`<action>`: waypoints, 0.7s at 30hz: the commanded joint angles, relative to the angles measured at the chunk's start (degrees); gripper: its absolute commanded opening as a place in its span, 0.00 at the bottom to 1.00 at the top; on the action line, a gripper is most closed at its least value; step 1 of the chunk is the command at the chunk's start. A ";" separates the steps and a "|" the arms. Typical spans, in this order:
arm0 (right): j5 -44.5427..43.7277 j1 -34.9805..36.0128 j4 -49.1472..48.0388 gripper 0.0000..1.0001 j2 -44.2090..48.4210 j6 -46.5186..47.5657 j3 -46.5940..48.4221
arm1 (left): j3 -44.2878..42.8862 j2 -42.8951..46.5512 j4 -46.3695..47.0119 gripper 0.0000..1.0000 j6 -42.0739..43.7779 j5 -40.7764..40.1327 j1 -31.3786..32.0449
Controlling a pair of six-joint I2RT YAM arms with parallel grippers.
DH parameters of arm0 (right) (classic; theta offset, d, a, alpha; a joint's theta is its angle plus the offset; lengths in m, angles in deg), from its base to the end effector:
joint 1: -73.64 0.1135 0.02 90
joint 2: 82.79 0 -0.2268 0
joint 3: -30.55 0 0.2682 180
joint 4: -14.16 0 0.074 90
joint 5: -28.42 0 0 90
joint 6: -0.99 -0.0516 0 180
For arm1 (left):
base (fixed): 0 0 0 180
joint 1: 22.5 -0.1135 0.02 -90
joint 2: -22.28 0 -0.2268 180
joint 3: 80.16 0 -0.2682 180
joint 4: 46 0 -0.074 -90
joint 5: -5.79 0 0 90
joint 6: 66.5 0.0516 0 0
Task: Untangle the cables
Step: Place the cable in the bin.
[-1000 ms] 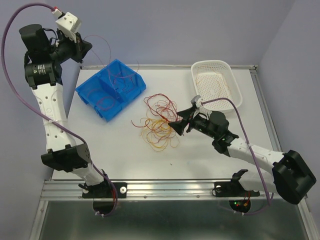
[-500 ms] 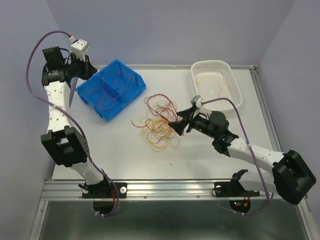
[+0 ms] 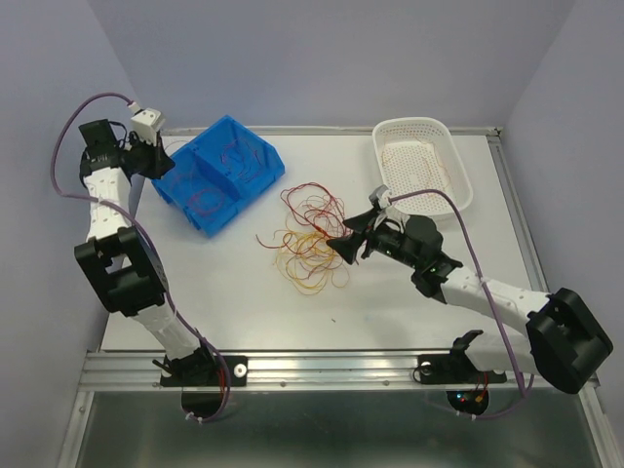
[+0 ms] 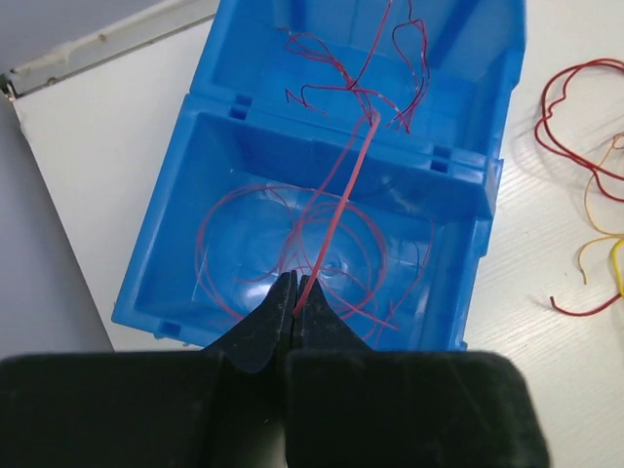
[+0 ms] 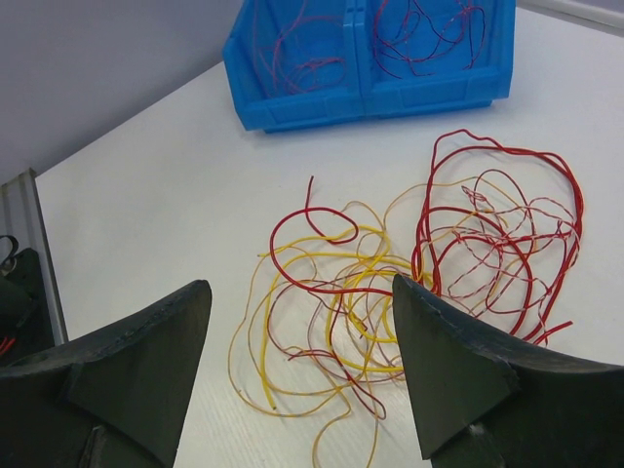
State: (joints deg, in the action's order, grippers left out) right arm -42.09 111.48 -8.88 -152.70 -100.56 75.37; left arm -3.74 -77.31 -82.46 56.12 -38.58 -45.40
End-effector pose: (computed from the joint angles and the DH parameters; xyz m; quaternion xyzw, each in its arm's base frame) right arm 0.2323 0.2023 0.2084 -0.2757 0.6639 0.3966 0.5708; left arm 0.3996 0.1288 0.2967 0.2544 0.7893 -0.0942 0.5508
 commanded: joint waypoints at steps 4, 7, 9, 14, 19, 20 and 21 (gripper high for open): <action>0.90 -0.40 -1.65 0.79 -0.58 -0.40 4.40 | 5.21 -0.52 10.15 0.00 2.45 -10.01 0.30; 1.08 -0.32 -1.65 0.79 -0.84 -0.58 4.66 | 6.53 -0.78 10.61 0.00 3.85 -12.92 1.53; 1.08 -0.40 -1.56 0.79 -1.10 -0.75 4.75 | 7.15 -0.78 10.87 0.00 4.55 -14.85 3.46; -0.32 -0.40 -1.48 0.79 -2.16 -1.63 5.10 | 6.11 -2.71 9.65 0.00 4.73 -22.94 7.77; -4.63 -0.75 2.21 0.79 -7.76 -2.86 7.73 | 1.36 -8.24 6.31 0.02 3.41 -27.52 8.30; -5.15 -0.84 2.39 0.79 -8.92 -3.12 8.17 | 1.27 -8.77 6.30 0.02 3.41 -27.96 8.22; -5.33 -1.19 2.65 0.79 -10.15 -3.21 9.22 | 1.35 -9.39 6.30 0.04 3.50 -29.00 8.48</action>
State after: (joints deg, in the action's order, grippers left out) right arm -44.17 111.31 -7.51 -159.43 -102.55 79.57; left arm 0.19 -85.18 -74.96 59.67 -62.38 -36.22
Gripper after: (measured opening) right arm 0.795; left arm 0.037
